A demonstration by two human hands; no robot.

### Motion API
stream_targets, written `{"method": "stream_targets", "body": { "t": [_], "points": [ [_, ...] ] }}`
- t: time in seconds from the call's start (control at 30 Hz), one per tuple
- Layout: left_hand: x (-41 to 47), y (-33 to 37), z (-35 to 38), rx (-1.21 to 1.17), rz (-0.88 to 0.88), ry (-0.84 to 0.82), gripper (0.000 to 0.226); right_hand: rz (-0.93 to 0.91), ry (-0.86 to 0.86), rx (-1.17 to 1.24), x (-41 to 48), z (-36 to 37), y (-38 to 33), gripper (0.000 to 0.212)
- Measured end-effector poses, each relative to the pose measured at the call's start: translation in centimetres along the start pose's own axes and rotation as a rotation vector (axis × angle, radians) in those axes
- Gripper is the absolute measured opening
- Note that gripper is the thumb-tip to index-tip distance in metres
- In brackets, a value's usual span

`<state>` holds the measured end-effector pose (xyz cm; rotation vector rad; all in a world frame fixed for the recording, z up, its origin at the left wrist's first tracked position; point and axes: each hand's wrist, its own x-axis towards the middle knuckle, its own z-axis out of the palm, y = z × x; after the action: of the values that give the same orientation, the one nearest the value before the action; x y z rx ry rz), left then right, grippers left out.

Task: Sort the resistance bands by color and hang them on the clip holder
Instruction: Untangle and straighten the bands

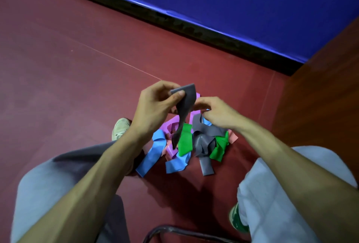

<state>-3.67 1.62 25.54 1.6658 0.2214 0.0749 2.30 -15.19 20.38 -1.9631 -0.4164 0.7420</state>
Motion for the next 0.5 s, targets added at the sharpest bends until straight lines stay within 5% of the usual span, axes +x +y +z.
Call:
{"method": "stream_targets", "body": {
  "t": [0.27,0.5],
  "points": [
    [2.4,1.7,-0.2,-0.237,-0.123,0.189,0.005,-0.011,-0.091,0.211,1.1,0.4,-0.1,0.023],
    [4.1,1.8,-1.3,-0.454,-0.301,0.366,0.003,-0.017,-0.015,0.364,0.9,0.0,-0.4,0.015]
  ]
}}
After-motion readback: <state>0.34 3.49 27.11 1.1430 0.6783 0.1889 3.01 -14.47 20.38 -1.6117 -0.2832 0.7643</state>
